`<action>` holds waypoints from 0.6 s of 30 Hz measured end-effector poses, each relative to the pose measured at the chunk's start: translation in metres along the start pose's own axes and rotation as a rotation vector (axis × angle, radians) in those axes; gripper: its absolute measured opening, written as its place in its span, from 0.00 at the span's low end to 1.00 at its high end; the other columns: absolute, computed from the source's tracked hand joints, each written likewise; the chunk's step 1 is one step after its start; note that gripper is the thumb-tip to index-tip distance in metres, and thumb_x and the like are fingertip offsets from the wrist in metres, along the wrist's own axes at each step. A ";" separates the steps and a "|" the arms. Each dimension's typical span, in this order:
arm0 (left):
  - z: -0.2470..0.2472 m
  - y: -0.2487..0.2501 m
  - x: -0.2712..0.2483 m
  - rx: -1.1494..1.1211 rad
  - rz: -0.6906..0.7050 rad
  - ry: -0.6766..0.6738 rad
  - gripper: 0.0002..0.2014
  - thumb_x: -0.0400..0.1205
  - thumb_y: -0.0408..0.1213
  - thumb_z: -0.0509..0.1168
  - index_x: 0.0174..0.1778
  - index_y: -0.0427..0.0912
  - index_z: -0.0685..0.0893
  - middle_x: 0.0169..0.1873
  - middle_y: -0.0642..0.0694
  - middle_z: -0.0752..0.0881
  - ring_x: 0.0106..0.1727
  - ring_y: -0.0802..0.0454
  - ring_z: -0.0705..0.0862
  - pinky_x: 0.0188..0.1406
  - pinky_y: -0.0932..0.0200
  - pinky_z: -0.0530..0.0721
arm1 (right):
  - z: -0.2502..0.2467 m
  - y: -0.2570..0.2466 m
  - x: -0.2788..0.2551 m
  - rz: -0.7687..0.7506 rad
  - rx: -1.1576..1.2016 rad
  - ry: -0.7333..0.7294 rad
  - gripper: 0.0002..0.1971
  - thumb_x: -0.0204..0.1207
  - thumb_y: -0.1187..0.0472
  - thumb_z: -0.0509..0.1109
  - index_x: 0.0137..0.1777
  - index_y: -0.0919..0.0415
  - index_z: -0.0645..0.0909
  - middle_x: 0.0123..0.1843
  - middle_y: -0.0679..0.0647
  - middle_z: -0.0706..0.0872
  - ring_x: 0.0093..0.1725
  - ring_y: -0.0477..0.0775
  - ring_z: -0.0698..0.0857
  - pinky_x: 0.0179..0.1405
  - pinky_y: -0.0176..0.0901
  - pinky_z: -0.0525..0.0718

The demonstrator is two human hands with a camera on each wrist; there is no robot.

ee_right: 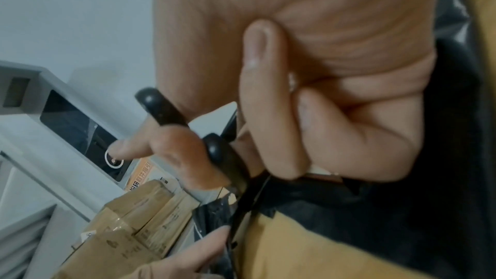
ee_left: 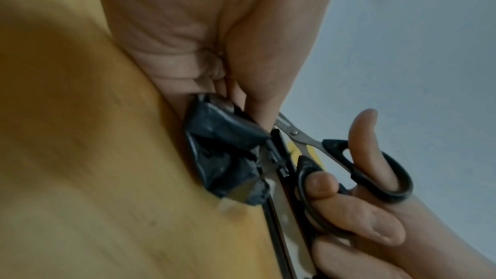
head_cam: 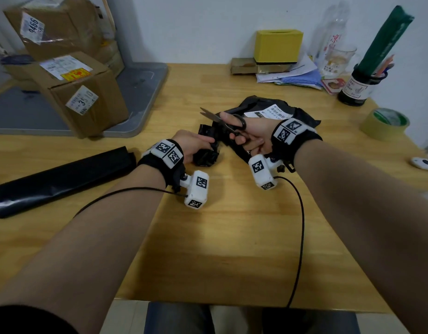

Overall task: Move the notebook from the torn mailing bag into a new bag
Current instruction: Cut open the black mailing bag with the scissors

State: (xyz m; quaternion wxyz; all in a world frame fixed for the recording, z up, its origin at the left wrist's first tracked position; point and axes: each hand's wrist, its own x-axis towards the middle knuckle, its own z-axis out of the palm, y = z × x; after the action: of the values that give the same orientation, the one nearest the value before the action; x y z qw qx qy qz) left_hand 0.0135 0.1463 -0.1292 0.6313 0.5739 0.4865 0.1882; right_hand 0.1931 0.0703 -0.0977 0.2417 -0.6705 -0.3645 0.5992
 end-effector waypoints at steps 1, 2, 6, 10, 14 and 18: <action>-0.001 0.000 -0.001 0.003 -0.007 -0.007 0.15 0.78 0.20 0.72 0.60 0.35 0.89 0.55 0.35 0.89 0.57 0.42 0.89 0.57 0.51 0.88 | 0.000 0.000 0.001 -0.001 -0.002 0.013 0.36 0.53 0.17 0.73 0.37 0.51 0.76 0.27 0.45 0.73 0.16 0.42 0.56 0.27 0.39 0.49; -0.003 -0.001 -0.002 -0.005 -0.014 -0.017 0.15 0.78 0.21 0.71 0.60 0.35 0.89 0.55 0.35 0.89 0.56 0.43 0.89 0.54 0.52 0.88 | 0.001 -0.001 0.002 0.006 -0.013 0.029 0.36 0.53 0.17 0.72 0.38 0.51 0.76 0.28 0.45 0.75 0.17 0.42 0.56 0.28 0.39 0.49; -0.005 -0.003 -0.005 -0.067 -0.012 -0.036 0.17 0.79 0.22 0.71 0.64 0.34 0.87 0.55 0.36 0.89 0.48 0.48 0.89 0.36 0.63 0.89 | 0.005 -0.001 0.000 0.006 -0.032 0.082 0.37 0.58 0.16 0.70 0.42 0.52 0.80 0.32 0.45 0.80 0.19 0.43 0.58 0.28 0.37 0.51; -0.007 -0.002 -0.006 -0.118 -0.017 0.035 0.18 0.77 0.28 0.75 0.64 0.35 0.88 0.55 0.38 0.90 0.52 0.47 0.90 0.38 0.58 0.89 | 0.011 0.003 -0.003 -0.085 0.001 0.181 0.35 0.65 0.21 0.70 0.49 0.54 0.82 0.33 0.46 0.82 0.18 0.43 0.63 0.21 0.34 0.59; -0.010 0.003 -0.022 -0.297 -0.115 -0.037 0.20 0.81 0.35 0.70 0.69 0.36 0.83 0.58 0.35 0.90 0.55 0.40 0.90 0.44 0.49 0.90 | 0.016 0.011 -0.018 -0.198 0.065 0.231 0.28 0.75 0.29 0.69 0.52 0.56 0.83 0.33 0.48 0.83 0.22 0.46 0.66 0.24 0.38 0.60; -0.001 0.012 -0.040 -0.405 -0.059 -0.003 0.20 0.84 0.31 0.53 0.66 0.42 0.86 0.60 0.40 0.85 0.57 0.40 0.84 0.48 0.48 0.86 | 0.016 0.024 -0.047 -0.349 0.208 0.342 0.21 0.80 0.38 0.72 0.52 0.58 0.83 0.34 0.51 0.85 0.22 0.47 0.67 0.24 0.39 0.59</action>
State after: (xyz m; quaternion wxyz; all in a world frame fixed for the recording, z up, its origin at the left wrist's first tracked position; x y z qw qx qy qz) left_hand -0.0020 0.1179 -0.1022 0.7398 0.4211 0.4545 0.2625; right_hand 0.1812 0.0172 -0.0893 0.4672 -0.6605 -0.3651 0.4606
